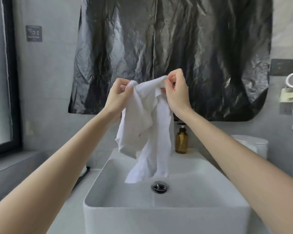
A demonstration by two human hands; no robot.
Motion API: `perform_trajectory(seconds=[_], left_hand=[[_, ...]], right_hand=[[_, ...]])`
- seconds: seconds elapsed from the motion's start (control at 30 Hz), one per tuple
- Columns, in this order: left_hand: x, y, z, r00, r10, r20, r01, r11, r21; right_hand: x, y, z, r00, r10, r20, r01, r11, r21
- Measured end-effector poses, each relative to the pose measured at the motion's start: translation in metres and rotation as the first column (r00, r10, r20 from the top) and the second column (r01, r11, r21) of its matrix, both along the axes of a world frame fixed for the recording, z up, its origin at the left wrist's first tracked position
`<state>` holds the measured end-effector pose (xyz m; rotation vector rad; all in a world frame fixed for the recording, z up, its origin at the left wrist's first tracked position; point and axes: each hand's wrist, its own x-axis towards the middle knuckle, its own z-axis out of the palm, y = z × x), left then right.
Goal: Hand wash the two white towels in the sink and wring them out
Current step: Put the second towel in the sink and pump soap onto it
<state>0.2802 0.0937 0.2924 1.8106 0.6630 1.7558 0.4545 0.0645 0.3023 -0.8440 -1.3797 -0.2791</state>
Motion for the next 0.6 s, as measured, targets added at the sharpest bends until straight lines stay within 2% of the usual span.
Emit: perform_trajectory(seconds=[0.07, 0.13, 0.2, 0.27, 0.37, 0.47, 0.53, 0.6], left_hand=[[0.019, 0.008, -0.009, 1.000, 0.000, -0.029, -0.001, 0.999, -0.047], [0.032, 0.018, -0.026, 0.987, 0.056, -0.149, -0.067, 0.996, -0.066], [0.040, 0.028, -0.050, 0.944, 0.079, -0.319, -0.112, 0.990, -0.085], [0.042, 0.037, -0.078, 0.888, 0.045, -0.458, -0.131, 0.979, -0.158], [0.038, 0.047, -0.120, 0.832, -0.011, -0.555, -0.184, 0.938, -0.295], [0.035, 0.057, -0.158, 0.741, 0.017, -0.671, -0.289, 0.910, -0.296], [0.037, 0.057, -0.177, 0.665, -0.009, -0.747, -0.316, 0.903, -0.292], [0.042, 0.050, -0.192, 0.574, -0.100, -0.813, -0.267, 0.915, -0.301]], right_hand=[[0.024, -0.005, -0.008, 0.996, -0.061, 0.067, 0.065, 0.996, -0.056], [0.047, -0.010, -0.023, 0.972, -0.186, 0.147, 0.205, 0.970, -0.130], [0.071, -0.013, -0.045, 0.899, -0.344, 0.270, 0.403, 0.893, -0.202], [0.093, -0.016, -0.071, 0.827, -0.391, 0.404, 0.524, 0.797, -0.300], [0.116, -0.019, -0.113, 0.813, -0.339, 0.474, 0.556, 0.693, -0.459], [0.126, -0.011, -0.149, 0.808, -0.294, 0.510, 0.574, 0.583, -0.574], [0.128, -0.004, -0.170, 0.848, -0.269, 0.456, 0.527, 0.516, -0.676], [0.129, 0.000, -0.187, 0.899, -0.217, 0.380, 0.437, 0.466, -0.769]])
